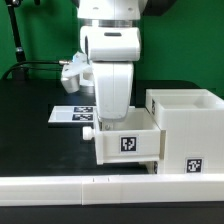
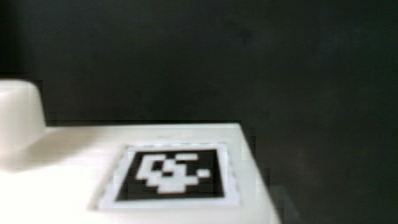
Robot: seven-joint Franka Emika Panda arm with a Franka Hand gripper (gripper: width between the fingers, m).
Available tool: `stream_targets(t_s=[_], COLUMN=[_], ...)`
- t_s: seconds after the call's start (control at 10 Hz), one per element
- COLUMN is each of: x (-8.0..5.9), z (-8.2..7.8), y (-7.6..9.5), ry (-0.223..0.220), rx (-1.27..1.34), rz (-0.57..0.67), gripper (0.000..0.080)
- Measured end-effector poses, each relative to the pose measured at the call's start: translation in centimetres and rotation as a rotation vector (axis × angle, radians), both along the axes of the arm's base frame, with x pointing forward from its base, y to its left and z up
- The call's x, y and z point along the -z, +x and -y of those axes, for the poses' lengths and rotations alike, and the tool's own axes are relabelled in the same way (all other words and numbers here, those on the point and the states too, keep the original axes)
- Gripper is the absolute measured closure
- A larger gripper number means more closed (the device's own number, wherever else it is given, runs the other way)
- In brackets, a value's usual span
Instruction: Assemble drawer
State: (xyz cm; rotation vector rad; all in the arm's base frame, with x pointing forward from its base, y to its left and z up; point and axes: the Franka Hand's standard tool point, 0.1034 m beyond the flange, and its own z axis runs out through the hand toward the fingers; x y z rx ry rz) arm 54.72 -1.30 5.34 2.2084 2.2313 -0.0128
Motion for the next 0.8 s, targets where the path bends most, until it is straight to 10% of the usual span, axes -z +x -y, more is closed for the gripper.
stream_targets(t_s=[0.8], x=[-0.32], z=[-0.87], y=[-0.33], ry=[0.003], rx=[0.027], rz=[0.001], gripper=[0.0757])
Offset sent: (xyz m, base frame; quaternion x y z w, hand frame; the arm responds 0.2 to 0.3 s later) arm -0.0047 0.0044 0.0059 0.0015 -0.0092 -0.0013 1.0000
